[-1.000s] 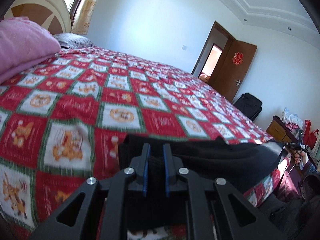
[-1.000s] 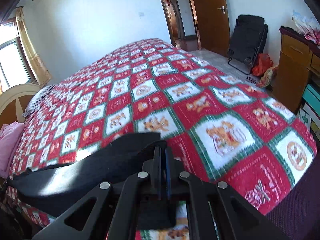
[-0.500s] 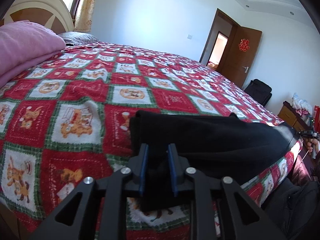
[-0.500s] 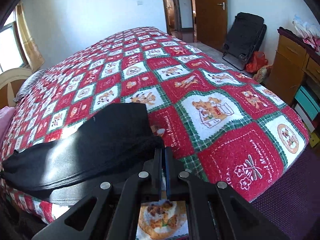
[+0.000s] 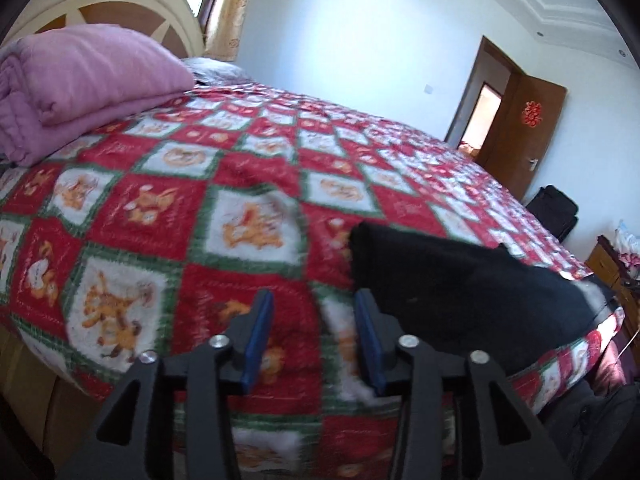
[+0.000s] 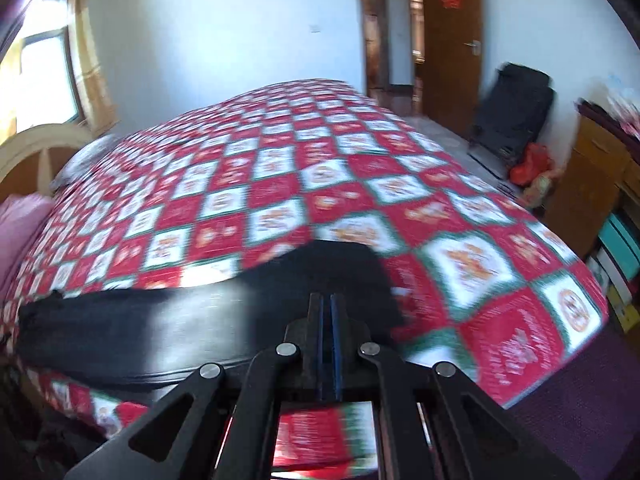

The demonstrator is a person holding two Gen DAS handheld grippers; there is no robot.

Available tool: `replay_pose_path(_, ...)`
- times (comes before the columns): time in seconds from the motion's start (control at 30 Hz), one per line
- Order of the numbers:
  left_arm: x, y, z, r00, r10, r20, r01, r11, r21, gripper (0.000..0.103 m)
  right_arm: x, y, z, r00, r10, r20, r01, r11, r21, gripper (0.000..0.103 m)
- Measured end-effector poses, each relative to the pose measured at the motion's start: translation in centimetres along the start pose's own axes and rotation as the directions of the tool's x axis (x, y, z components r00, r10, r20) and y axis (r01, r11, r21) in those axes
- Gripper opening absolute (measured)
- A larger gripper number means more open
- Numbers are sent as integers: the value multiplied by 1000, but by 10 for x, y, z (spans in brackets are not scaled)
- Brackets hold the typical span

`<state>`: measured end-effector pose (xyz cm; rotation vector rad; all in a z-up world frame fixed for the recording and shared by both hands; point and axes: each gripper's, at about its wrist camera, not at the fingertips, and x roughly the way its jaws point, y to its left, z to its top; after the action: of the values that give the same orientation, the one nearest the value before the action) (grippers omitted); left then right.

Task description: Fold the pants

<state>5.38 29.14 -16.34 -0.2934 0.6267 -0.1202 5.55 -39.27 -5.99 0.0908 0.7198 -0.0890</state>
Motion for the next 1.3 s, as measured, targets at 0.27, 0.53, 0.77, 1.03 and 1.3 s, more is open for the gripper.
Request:
replay_pose_path(0.27, 26, -37, 17, 999, -35, -36, 38, 996, 81, 47, 37, 164, 15, 948, 301, -101, -317, 915, -250, 61)
replay_pose_path(0.53, 67, -36, 35, 993, 28, -117, -21, 998, 65, 47, 102, 298, 17, 852, 456, -255, -516, 814, -268, 62)
replay_pose_path(0.77, 68, -36, 38, 992, -28, -122, 35, 998, 52, 17, 134, 371, 1, 811, 478, -338, -572, 768, -287, 62)
replay_pose_path(1.03, 55, -33, 46, 993, -92, -73, 93, 996, 8, 8, 157, 400, -2, 805, 473, -359, -572, 780, -255, 62)
replay_pose_path(1.3, 76, -20, 54, 995, -68, -70, 65, 996, -56, 6, 175, 425, 11, 757, 538, -371, -625, 762, -171, 43)
